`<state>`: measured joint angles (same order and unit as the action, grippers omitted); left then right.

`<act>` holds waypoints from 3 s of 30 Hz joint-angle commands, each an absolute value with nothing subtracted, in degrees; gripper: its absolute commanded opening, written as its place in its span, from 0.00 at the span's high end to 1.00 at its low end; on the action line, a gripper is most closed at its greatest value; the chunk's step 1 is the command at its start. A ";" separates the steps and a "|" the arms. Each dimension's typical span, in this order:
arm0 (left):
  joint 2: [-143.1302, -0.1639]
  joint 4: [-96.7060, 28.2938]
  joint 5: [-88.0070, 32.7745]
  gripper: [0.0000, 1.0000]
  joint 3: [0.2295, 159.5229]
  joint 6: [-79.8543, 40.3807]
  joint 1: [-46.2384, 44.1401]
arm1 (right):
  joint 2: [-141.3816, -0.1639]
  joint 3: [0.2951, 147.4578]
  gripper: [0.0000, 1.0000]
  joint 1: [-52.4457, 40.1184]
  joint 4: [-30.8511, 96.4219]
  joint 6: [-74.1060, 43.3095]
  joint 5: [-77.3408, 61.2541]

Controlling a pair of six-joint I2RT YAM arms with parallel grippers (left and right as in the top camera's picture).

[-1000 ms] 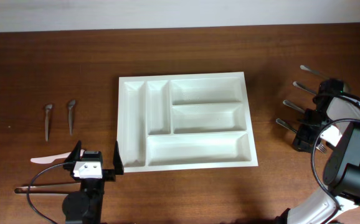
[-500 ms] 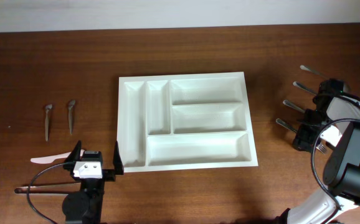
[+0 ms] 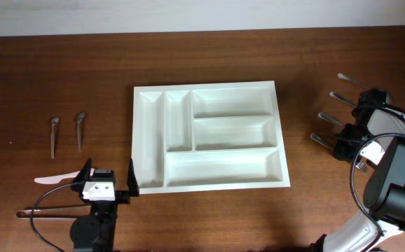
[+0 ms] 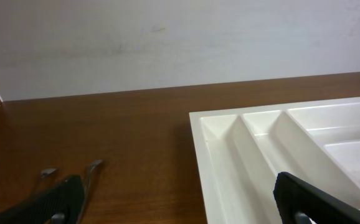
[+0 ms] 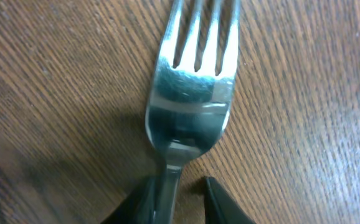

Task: Pack container
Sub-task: 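Lower the right gripper and grasp the fork by its handle, then carry the fork with the right gripper into a tray compartment and release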

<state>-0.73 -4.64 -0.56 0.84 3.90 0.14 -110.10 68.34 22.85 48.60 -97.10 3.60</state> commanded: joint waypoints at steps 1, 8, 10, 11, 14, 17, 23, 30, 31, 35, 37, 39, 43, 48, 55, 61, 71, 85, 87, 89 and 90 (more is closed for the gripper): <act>-0.34 -4.73 -0.14 0.01 0.49 4.99 0.43 | -111.02 68.03 0.80 23.22 48.77 -96.82 4.08; -0.34 -4.73 -0.14 0.01 0.49 4.99 0.43 | -111.00 68.18 0.91 23.22 48.53 -95.88 4.08; -0.34 -4.73 -0.14 0.01 0.49 4.99 0.43 | -110.96 68.64 0.92 23.22 48.53 -93.89 4.10; -0.34 -4.73 -0.14 0.01 0.49 4.99 0.43 | -110.96 69.04 0.95 23.22 48.53 -92.77 4.12; -0.34 -4.73 -0.14 0.01 0.49 4.99 0.43 | -110.93 71.05 0.96 23.22 48.62 -88.79 4.08; -0.34 -4.73 -0.14 0.01 0.49 4.99 0.43 | -110.93 74.19 0.96 23.22 50.24 -85.69 4.08; -0.34 -4.73 -0.14 0.01 0.49 4.99 0.43 | -110.72 83.20 0.96 22.87 58.06 -85.67 0.21; -0.34 -4.73 -0.14 0.01 0.49 4.99 0.43 | -110.61 90.52 0.96 18.11 60.93 -82.50 -8.97; -0.34 -4.73 -0.14 0.01 0.49 4.99 0.43 | -110.61 91.05 0.96 16.86 60.82 -82.67 -9.67; -0.34 -4.73 -0.14 0.01 0.49 4.99 0.43 | -110.61 92.29 0.96 11.18 59.27 -84.90 -9.96; -0.34 -4.73 -0.14 0.01 0.49 4.99 0.43 | -110.61 92.29 0.96 8.21 58.00 -84.93 -10.15; -0.34 -4.73 -0.14 0.01 0.49 4.99 0.43 | -110.63 92.27 0.96 4.97 57.91 -84.95 -10.11; -0.34 -4.73 -0.14 0.01 0.49 4.99 0.43 | -110.63 92.27 0.96 -0.84 58.48 -87.64 -8.91; -0.34 -4.73 -0.14 0.01 0.49 4.99 0.43 | -110.63 92.27 0.96 -4.97 58.26 -90.08 -7.62; -0.34 -4.73 -0.14 0.01 0.49 4.99 0.43 | -110.63 92.27 0.96 -9.23 61.82 -90.06 -6.81; -0.34 -4.73 -0.14 0.01 0.49 4.99 0.43 | -110.63 92.27 0.96 -13.23 63.31 -91.26 -5.32; -0.34 -4.73 -0.14 0.01 0.49 4.99 0.43 | -110.98 92.16 0.89 -20.49 63.35 -98.10 -3.36; -0.34 -4.73 -0.14 0.01 0.49 4.99 0.43 | -111.07 92.16 0.79 -21.74 63.29 -104.20 0.82; -0.34 -4.73 -0.14 0.01 0.49 4.99 0.43 | -111.07 92.16 0.68 -21.41 63.24 -104.18 3.07; -0.34 -4.73 -0.14 0.01 0.49 4.99 0.43 | -110.93 92.18 0.59 -20.49 63.33 -103.74 5.58; -0.34 -4.73 -0.14 0.01 0.49 4.99 0.43 | -110.91 92.23 0.53 -19.59 63.53 -102.98 6.81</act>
